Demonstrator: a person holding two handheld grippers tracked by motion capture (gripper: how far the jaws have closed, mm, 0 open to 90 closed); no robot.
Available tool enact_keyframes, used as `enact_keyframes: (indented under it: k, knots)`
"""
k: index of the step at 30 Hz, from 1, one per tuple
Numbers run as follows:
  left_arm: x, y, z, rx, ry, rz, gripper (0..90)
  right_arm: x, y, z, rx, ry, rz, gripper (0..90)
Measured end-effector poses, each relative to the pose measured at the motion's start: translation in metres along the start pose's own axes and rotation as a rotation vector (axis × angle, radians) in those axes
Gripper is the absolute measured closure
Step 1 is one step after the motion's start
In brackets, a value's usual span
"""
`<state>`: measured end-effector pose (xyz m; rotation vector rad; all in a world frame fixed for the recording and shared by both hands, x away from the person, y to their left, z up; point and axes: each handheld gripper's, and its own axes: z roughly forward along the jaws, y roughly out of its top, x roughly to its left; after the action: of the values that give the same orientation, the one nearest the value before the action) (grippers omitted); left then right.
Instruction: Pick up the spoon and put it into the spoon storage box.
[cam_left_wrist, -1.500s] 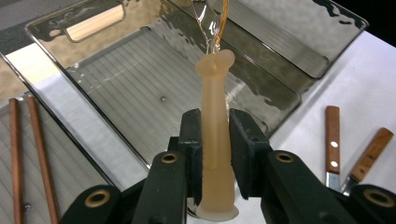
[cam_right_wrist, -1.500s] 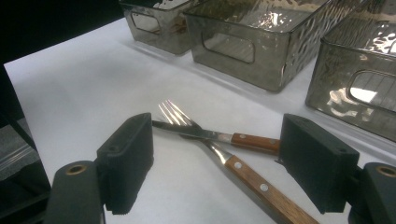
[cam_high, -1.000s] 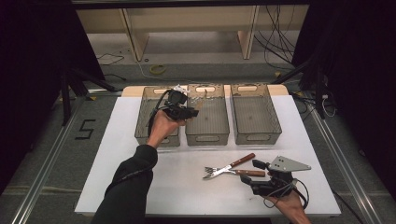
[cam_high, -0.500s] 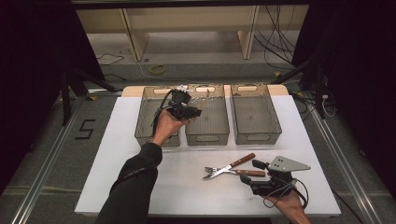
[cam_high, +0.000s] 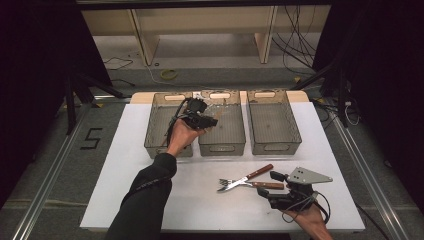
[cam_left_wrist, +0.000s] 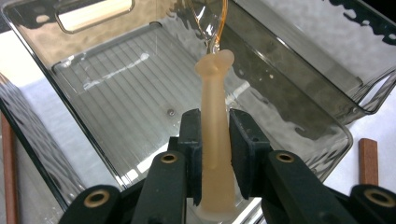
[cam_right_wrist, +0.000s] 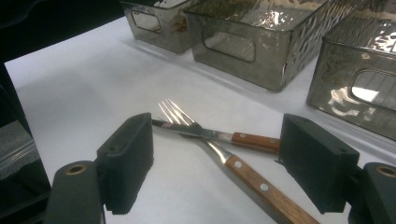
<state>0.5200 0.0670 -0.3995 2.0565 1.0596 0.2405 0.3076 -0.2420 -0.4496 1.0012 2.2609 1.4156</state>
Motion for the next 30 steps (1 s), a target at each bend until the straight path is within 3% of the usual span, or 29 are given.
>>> enact_keyframes:
  k: [17, 20, 26, 30]
  knots:
    - [0.001, -0.009, 0.013, 0.045, -0.008, -0.021, 71.8, 0.0, 0.0, 0.0, -0.002, 0.001, 0.002, 27.3]
    - [0.002, -0.008, 0.012, 0.046, -0.026, -0.041, 56.8, 0.0, 0.0, 0.0, -0.001, 0.001, 0.001, 27.4]
    - [0.0, -0.007, 0.003, 0.038, -0.039, -0.031, 42.6, 0.0, 0.0, -0.001, -0.001, -0.001, 0.003, 27.4]
    - [0.001, -0.009, -0.013, -0.005, -0.073, -0.039, 36.9, 0.0, 0.001, -0.001, -0.002, -0.004, 0.001, 27.4]
